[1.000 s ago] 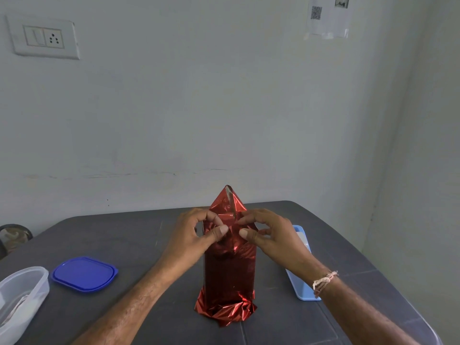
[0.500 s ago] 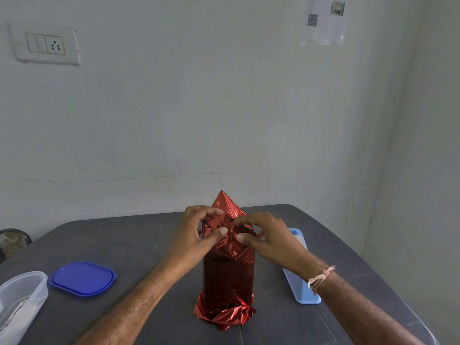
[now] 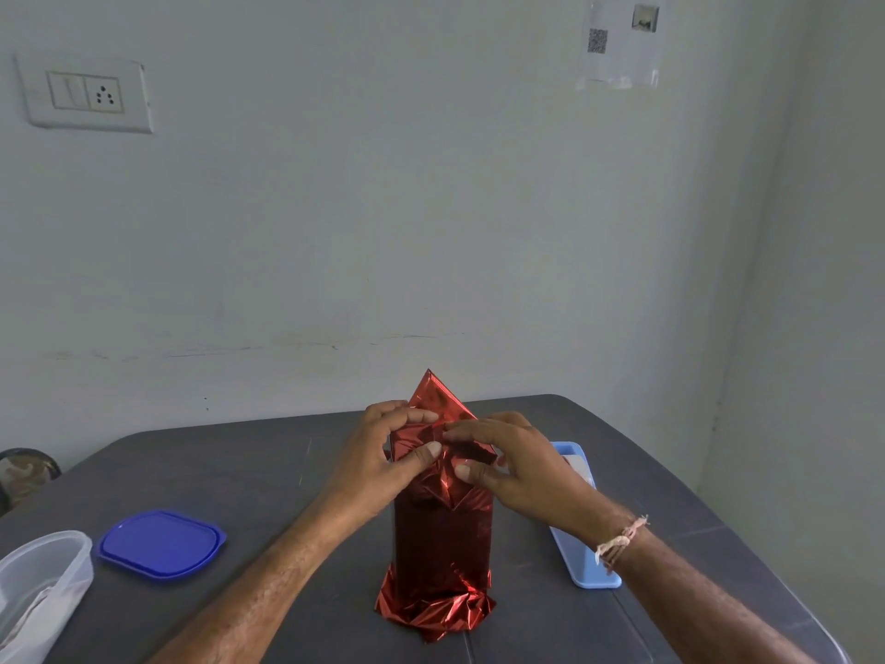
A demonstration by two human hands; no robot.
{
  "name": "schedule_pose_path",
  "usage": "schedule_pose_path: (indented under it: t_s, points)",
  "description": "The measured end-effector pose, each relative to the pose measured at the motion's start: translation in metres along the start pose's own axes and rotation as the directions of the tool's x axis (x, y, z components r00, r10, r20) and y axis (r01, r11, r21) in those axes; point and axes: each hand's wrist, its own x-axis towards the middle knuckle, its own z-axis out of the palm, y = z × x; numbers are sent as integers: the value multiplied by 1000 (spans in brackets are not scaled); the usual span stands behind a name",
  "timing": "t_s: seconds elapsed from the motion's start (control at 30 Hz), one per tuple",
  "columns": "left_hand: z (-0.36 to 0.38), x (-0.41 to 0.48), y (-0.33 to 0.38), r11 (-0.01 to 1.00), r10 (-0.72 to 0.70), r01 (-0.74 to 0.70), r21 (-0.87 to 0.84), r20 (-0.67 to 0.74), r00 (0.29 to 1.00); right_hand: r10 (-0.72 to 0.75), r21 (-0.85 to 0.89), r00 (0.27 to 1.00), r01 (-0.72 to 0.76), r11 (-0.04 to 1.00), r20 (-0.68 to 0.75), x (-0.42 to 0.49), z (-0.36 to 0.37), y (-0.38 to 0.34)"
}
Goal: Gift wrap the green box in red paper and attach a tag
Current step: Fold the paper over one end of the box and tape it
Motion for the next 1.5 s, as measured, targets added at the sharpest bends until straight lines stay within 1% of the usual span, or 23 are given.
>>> schedule_pose_path:
  t_s: [0.13,0.27,0.4,0.53,0.8,1.2,1.5]
  points:
    - [0,1,2,1000,-7,7,-3,30,1000,-26,-15,999,25,1000,-26,-2,2,0]
    - [1,2,3,1000,-12,14,-26,61,998,-25,34,998,28,999,-65,-3,3,0]
    - [1,1,4,998,-35,40,-49,93,995,-30,46,996,34,998,-81,-7,5,0]
    - [1,0,1,996,-50,57,-66,96,994,-16,95,993,27,995,-113,-13,7,-1]
    - [3,1,2,990,-76,86,-108,91,993,-43,109,990,58,992,-134,-20,11,0]
    - [6,2,0,981,-69,83,-173,86,994,9,218,989,23,976,-144,-20,9,-2]
    - [3,4,-2,983,-62,85,-163,141,988,44,252,984,1,968,-172,-14,6,-4]
